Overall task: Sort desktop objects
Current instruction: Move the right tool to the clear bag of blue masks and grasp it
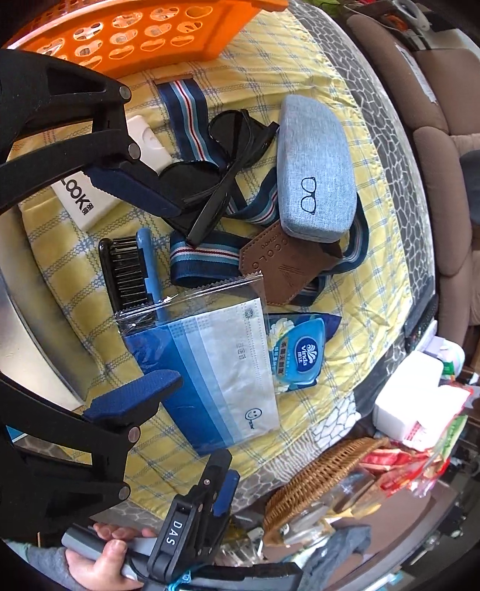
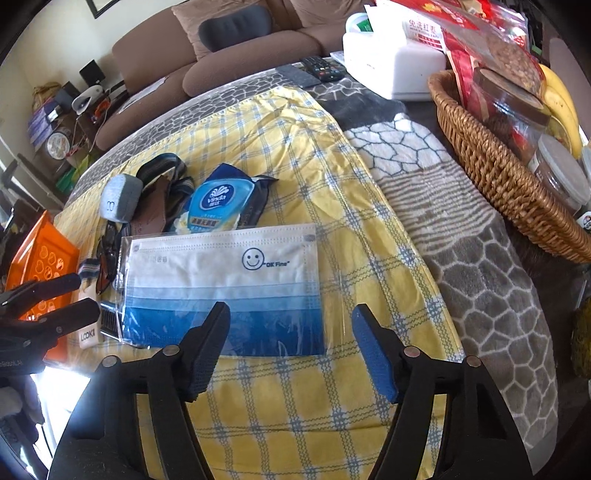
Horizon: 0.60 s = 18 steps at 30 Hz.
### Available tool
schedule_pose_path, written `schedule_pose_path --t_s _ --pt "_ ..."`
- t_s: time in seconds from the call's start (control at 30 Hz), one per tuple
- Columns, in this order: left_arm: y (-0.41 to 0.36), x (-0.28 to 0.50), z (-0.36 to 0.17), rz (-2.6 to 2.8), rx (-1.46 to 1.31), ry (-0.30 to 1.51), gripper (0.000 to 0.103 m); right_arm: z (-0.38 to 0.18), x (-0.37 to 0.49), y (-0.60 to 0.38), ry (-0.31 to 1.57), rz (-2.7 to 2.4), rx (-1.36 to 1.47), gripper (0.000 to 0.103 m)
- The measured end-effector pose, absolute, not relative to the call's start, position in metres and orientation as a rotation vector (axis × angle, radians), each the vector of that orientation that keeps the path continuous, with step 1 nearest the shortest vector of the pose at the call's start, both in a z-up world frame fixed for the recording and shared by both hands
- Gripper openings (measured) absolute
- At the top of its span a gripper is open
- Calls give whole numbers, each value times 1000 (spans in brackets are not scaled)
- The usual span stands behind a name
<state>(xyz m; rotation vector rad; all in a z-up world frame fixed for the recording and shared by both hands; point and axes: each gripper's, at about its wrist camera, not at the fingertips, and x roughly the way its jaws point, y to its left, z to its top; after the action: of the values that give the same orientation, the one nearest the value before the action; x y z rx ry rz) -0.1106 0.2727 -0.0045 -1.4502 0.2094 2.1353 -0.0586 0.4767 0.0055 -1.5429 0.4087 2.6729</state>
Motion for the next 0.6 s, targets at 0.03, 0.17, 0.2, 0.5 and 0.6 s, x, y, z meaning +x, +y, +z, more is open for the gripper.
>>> schedule_pose_path --t_s 0.03,0.17,0.2,0.5,0.6 --pt "275 -112 -8 2126 -1460 210 78 2 -60 479 416 2666 -1547 61" --pt "280 -116 -15 2094 -1482 209 72 -7 -67 486 409 2638 -1557 51" --pt "280 -117 -17 2092 -1484 209 72 -10 -68 487 410 2639 -1564 51" --pt "289 -120 -24 2044 -1500 220 58 -20 -77 491 425 2631 -1567 51" --pt "291 -117 -20 2013 -1484 172 45 -18 -78 485 444 2659 -1591 45"
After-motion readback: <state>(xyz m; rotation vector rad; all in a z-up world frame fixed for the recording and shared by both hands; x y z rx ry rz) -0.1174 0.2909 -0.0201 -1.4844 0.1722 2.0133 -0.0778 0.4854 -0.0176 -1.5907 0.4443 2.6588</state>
